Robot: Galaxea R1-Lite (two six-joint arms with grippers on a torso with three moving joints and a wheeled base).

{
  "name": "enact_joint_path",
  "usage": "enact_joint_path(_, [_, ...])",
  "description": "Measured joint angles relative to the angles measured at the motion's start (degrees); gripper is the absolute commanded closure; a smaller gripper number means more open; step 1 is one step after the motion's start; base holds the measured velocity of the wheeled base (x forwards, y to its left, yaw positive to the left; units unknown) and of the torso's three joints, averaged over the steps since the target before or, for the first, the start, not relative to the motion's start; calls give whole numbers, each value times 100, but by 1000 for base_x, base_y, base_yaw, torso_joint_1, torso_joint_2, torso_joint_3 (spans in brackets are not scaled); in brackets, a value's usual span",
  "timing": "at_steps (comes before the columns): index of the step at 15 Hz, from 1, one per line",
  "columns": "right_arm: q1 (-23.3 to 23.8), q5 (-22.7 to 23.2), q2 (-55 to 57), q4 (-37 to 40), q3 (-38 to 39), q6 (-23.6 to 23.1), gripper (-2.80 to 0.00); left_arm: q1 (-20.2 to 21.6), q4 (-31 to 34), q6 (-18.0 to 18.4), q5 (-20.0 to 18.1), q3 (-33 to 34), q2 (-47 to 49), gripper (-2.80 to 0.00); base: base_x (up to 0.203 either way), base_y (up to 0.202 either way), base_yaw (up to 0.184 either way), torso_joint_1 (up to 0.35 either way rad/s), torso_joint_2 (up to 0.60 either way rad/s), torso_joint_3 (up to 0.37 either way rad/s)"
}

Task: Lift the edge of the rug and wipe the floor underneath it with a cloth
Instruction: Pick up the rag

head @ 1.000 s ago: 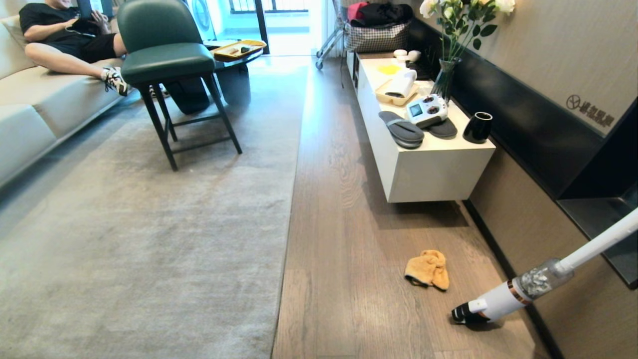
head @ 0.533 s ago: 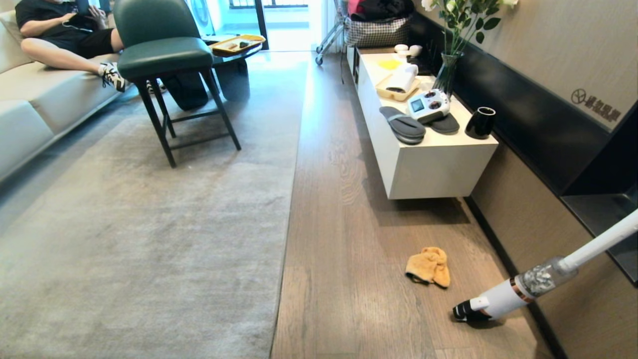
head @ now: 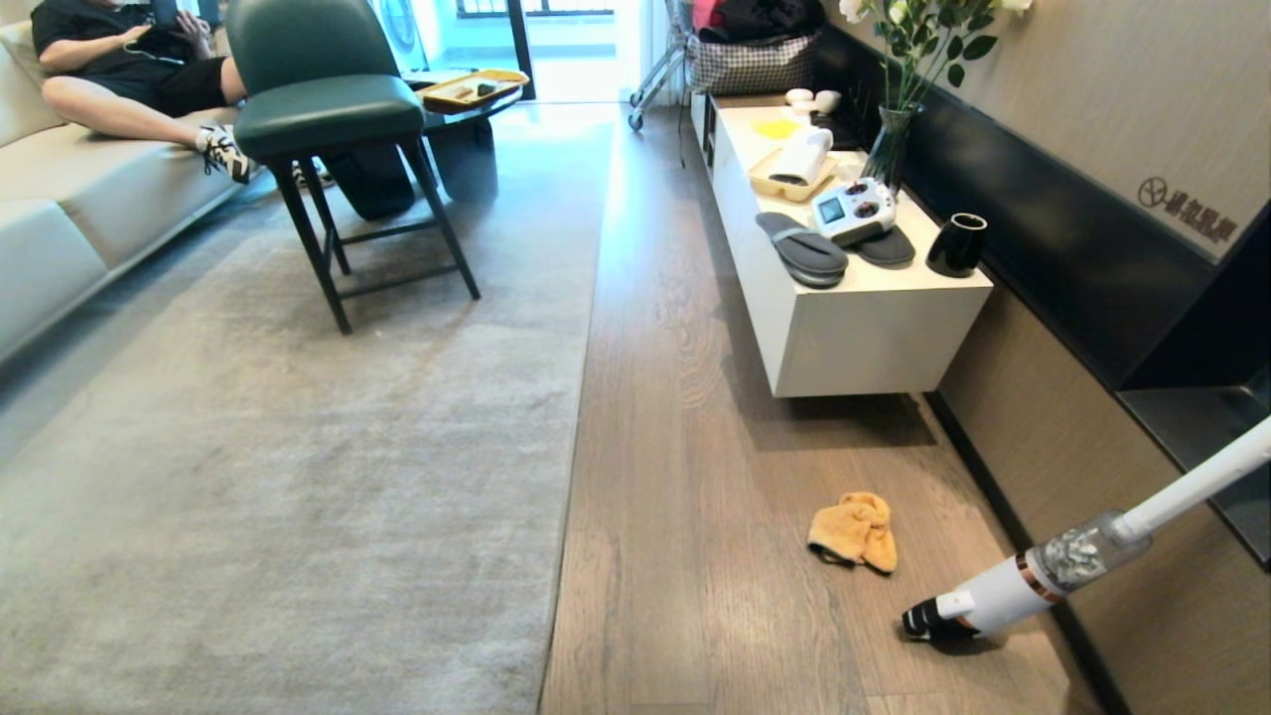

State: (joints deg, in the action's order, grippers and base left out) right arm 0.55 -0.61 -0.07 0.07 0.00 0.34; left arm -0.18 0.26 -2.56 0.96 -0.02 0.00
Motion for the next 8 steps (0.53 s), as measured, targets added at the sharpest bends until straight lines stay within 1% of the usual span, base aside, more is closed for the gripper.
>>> enact_joint_path(8, [2,-1,0,0,0,0,0,2,7,17,7,2,0,0,0,0,0,0,0,0])
